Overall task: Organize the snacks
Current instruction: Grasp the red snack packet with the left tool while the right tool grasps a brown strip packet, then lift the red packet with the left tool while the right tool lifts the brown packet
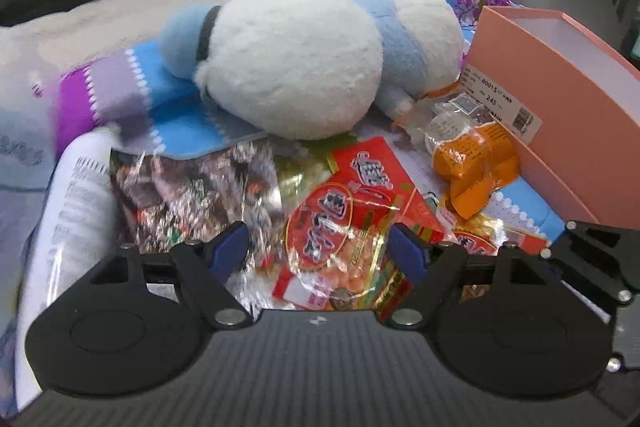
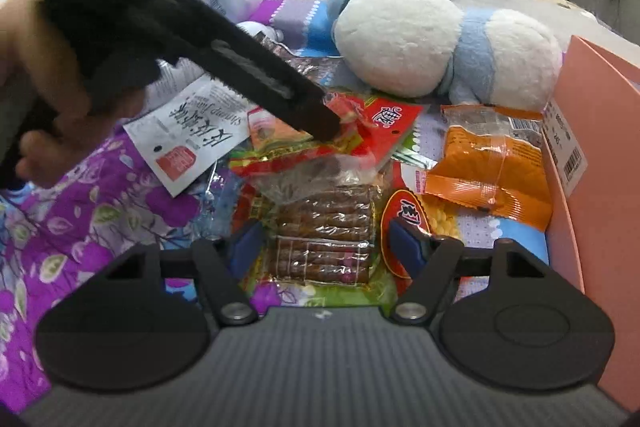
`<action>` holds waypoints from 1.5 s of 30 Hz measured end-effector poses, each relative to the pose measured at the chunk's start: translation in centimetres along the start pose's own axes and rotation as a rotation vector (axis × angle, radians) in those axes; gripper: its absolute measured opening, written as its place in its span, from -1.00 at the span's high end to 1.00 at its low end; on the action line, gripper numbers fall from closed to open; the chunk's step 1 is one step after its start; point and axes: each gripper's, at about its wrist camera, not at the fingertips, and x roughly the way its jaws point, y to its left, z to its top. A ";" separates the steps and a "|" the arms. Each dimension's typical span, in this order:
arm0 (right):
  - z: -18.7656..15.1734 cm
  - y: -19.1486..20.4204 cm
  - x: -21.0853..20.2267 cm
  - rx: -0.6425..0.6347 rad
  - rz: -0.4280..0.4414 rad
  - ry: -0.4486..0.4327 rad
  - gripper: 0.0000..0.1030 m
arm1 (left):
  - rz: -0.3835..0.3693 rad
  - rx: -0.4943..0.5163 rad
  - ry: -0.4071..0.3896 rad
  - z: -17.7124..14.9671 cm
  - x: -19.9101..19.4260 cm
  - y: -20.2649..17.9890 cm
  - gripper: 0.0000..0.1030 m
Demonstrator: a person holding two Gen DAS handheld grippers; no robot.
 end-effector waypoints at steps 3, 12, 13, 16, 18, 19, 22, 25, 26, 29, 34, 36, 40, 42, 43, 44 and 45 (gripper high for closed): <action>0.0 0.5 -0.1 -0.033 -0.012 0.004 -0.15 | -0.039 0.016 0.006 0.3 0.5 -0.2 -0.33; 0.2 0.4 -1.3 -0.011 0.000 0.009 -0.02 | -0.038 -0.002 0.036 0.3 -0.6 -1.5 0.00; 0.1 0.3 -1.6 -0.008 0.004 0.011 -0.02 | -0.031 0.000 0.038 0.2 -0.9 -1.7 0.05; -0.2 0.4 -2.5 -0.003 0.011 0.019 -0.01 | -0.018 -0.049 0.029 -0.1 -2.4 -1.9 0.48; -0.6 0.4 -3.4 -0.007 0.012 0.022 -0.01 | -0.023 -0.098 0.028 -0.4 -3.5 -1.9 0.52; -0.7 0.4 -3.9 -0.009 0.016 0.023 -0.01 | -0.012 -0.109 0.029 -0.7 -3.9 -2.0 0.57; -1.4 0.6 -5.2 -0.016 0.027 0.028 -0.01 | -0.002 -0.145 0.033 -1.7 -5.4 -2.7 0.64; -2.1 0.7 -6.8 -0.021 0.033 0.030 0.68 | 0.007 -0.200 0.031 -2.9 -6.9 -3.4 0.71; -2.2 0.6 -7.2 -0.027 0.029 0.033 0.91 | 0.011 -0.225 0.026 -3.4 -7.6 -3.7 0.73; -2.6 0.1 -8.2 -0.014 0.044 0.047 0.89 | 0.021 -0.287 0.025 -5.0 -9.3 -4.6 0.76; -4.1 0.0 -10.3 -0.003 0.058 0.049 0.88 | 0.050 -0.412 0.014 -8.7 -12.1 -6.0 0.76; -4.7 -0.5 -11.2 0.025 0.057 0.032 0.83 | 0.069 -0.468 -0.001 -10.4 -13.5 -6.3 0.77; -5.8 -1.7 -12.4 0.143 0.069 0.002 -0.15 | 0.132 -0.539 -0.030 -13.1 -16.2 -6.7 0.77; -6.1 -2.1 -12.6 0.202 0.136 -0.024 -0.24 | 0.154 -0.556 -0.020 -14.2 -16.8 -7.0 0.77; -6.2 -2.1 -12.7 0.230 0.144 -0.034 -0.24 | 0.161 -0.571 -0.014 -14.9 -17.0 -7.0 0.77; -6.2 -2.1 -12.6 0.254 0.134 -0.035 -0.24 | 0.166 -0.585 -0.008 -15.3 -17.0 -6.9 0.77; -6.3 -2.0 -12.4 0.284 0.108 -0.030 -0.24 | 0.171 -0.601 -0.004 -15.8 -17.0 -6.8 0.77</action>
